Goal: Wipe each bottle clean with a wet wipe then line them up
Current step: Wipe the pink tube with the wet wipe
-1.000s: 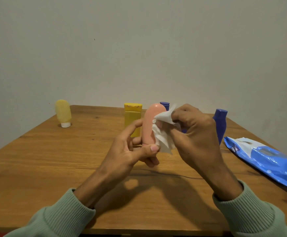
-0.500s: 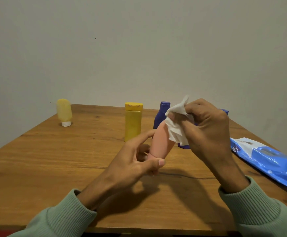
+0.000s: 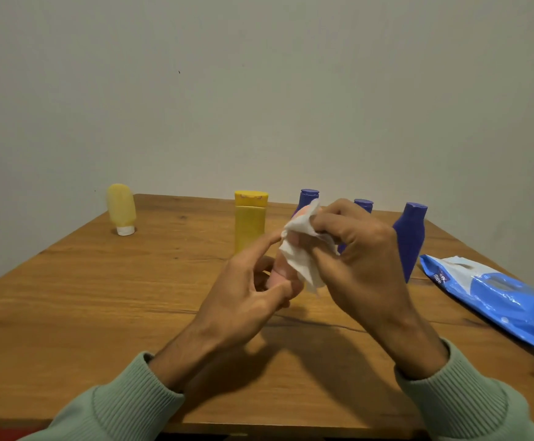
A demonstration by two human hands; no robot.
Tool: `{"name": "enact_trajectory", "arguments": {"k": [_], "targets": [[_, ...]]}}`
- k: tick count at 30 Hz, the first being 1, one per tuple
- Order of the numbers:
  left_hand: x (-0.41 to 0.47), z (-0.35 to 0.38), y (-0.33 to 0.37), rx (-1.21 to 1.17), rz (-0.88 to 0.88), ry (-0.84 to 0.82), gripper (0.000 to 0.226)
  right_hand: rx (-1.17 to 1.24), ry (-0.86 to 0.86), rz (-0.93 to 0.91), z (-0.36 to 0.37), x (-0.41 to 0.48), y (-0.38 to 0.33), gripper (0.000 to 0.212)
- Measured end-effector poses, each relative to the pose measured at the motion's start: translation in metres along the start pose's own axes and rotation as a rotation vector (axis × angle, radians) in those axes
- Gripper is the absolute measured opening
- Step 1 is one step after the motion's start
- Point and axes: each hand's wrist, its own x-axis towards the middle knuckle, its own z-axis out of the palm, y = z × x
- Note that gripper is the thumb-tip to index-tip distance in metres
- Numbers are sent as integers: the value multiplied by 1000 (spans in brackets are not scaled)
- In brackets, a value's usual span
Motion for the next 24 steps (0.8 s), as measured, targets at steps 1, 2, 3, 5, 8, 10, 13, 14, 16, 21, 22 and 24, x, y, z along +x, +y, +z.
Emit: {"name": "enact_trajectory", "arguments": {"k": [1, 2, 3, 5, 8, 10, 13, 14, 16, 21, 22, 24], "targets": [[0, 0, 0, 18, 1, -5, 58, -13, 36, 3, -2, 1, 1, 16], [-1, 1, 0, 46, 5, -12, 59, -32, 71, 6, -4, 2, 2, 16], [0, 2, -1, 76, 8, -16, 60, -53, 100, 8, -4, 3, 3, 16], [-1, 1, -3, 120, 21, -7, 63, -87, 138, 16, -4, 3, 3, 17], [0, 2, -2, 88, 21, 13, 60, -79, 118, 26, -1, 1, 2, 17], [0, 3, 0, -13, -3, 26, 57, -36, 39, 20, 3, -2, -2, 16], [2, 1, -1, -69, -14, 59, 55, -3, -104, 12, 9, -7, -7, 14], [2, 0, -1, -72, -18, 67, 55, 8, -137, 17, 10, -7, -7, 14], [2, -1, -1, -74, -28, 63, 56, 42, -162, 31, 7, -5, -4, 17], [-2, 2, 0, -35, -18, 6, 58, -6, 10, 6, 1, -1, 3, 17], [-2, 3, 0, -37, -22, -1, 58, -21, 50, 6, 0, 0, 4, 17], [-3, 3, -1, -46, -34, -9, 59, -44, 104, 17, -2, 2, 6, 17]]}}
